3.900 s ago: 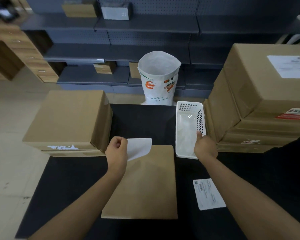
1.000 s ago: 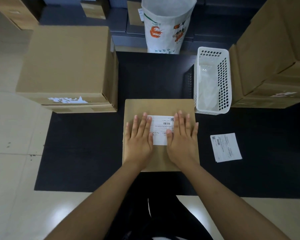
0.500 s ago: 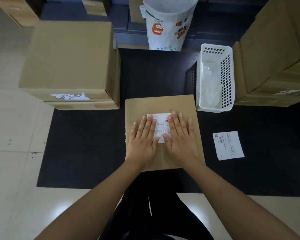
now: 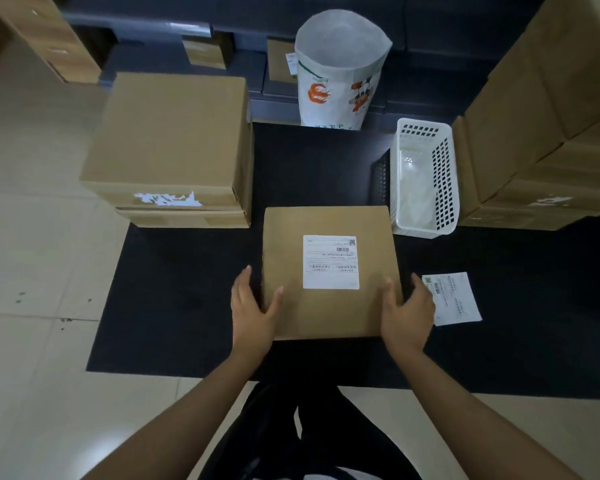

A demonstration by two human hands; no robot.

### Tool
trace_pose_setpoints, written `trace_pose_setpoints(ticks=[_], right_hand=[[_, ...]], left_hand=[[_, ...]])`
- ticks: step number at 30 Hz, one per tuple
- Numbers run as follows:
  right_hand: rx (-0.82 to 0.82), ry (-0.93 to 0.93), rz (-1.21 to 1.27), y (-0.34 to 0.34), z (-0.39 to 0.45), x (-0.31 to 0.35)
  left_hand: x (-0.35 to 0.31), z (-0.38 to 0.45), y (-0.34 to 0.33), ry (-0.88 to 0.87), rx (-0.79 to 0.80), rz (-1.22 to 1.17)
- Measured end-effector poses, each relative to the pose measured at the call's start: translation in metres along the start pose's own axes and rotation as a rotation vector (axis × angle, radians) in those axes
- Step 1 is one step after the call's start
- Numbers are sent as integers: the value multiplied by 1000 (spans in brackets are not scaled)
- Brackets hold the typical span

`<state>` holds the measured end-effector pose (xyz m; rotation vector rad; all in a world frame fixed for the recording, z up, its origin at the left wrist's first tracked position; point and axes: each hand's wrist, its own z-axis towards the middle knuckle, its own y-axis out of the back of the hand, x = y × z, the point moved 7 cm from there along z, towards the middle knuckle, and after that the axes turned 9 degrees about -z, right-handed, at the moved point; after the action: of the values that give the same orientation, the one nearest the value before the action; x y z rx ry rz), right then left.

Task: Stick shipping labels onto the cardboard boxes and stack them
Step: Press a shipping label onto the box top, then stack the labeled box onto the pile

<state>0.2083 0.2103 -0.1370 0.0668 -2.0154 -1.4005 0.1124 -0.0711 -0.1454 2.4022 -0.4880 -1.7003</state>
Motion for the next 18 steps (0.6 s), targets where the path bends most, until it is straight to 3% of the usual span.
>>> trace_pose_setpoints(ticks=[4, 18], right_hand=[[200, -113, 223, -18, -13, -17], [81, -76, 360, 24, -33, -28]], left_hand=[[17, -11, -9, 151, 132, -246], [-6, -53, -13, 55, -46, -227]])
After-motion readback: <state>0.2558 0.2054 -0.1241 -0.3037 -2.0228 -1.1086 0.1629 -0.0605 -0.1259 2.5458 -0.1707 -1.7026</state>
